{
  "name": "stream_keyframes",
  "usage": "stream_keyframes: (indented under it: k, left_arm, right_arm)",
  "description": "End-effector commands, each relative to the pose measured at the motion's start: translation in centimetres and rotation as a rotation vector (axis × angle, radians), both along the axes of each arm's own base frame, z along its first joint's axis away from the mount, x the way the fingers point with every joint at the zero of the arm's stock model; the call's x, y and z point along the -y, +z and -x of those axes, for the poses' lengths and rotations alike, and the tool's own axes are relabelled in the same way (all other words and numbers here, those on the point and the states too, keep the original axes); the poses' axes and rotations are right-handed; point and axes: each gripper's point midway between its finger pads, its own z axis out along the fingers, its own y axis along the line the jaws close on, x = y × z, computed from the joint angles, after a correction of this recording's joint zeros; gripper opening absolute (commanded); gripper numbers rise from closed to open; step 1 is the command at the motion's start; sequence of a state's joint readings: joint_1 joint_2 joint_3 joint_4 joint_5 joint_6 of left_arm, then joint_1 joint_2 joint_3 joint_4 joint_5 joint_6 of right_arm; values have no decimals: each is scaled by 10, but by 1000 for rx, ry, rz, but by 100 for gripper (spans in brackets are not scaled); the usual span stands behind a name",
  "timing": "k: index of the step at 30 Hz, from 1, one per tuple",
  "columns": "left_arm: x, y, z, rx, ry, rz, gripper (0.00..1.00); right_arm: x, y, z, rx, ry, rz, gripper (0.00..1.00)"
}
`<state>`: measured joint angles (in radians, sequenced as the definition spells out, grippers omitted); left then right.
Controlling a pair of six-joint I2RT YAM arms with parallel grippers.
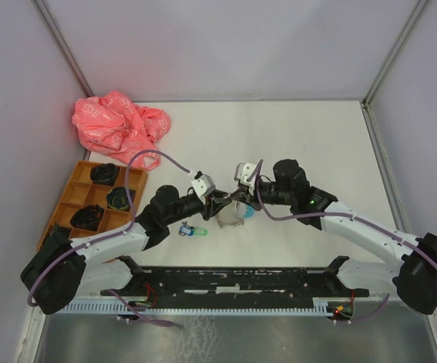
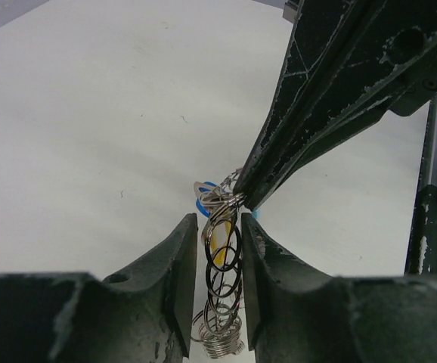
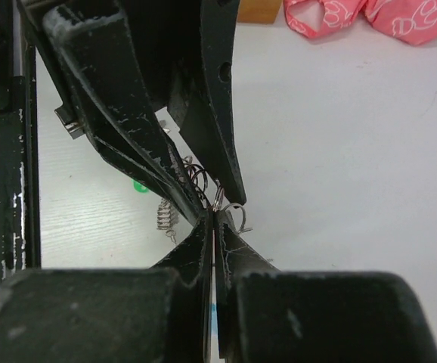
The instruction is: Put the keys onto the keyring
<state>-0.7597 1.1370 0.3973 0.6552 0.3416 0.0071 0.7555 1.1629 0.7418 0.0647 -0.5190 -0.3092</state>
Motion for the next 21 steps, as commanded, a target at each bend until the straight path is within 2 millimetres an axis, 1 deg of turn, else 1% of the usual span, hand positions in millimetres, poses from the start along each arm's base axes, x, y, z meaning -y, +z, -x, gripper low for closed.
stream_keyframes:
  k: [1, 5, 9, 10, 15, 17, 21]
  left_arm:
    - [-6, 15, -7, 94, 35, -14, 39]
    - [-12, 19, -8, 150, 55, -29, 49]
    - [-13, 26, -5, 202, 38, -44, 55]
    - [-12, 29, -3, 223, 31, -44, 56]
    - [-12, 32, 0, 278, 8, -66, 59]
    - [-11, 31, 1, 290, -6, -70, 63]
    - [-3, 30, -1, 293, -18, -70, 66]
  right_arm:
    - [2, 24, -8, -102, -97, 10, 1]
    - [8, 23, -10, -229, -173, 79, 1]
    - [10, 23, -13, -353, -254, 145, 1]
    - [11, 22, -15, -387, -283, 165, 1]
    - [14, 22, -21, -478, -362, 234, 1]
    - [13, 22, -23, -505, -389, 241, 1]
    - [7, 23, -22, -557, -384, 254, 1]
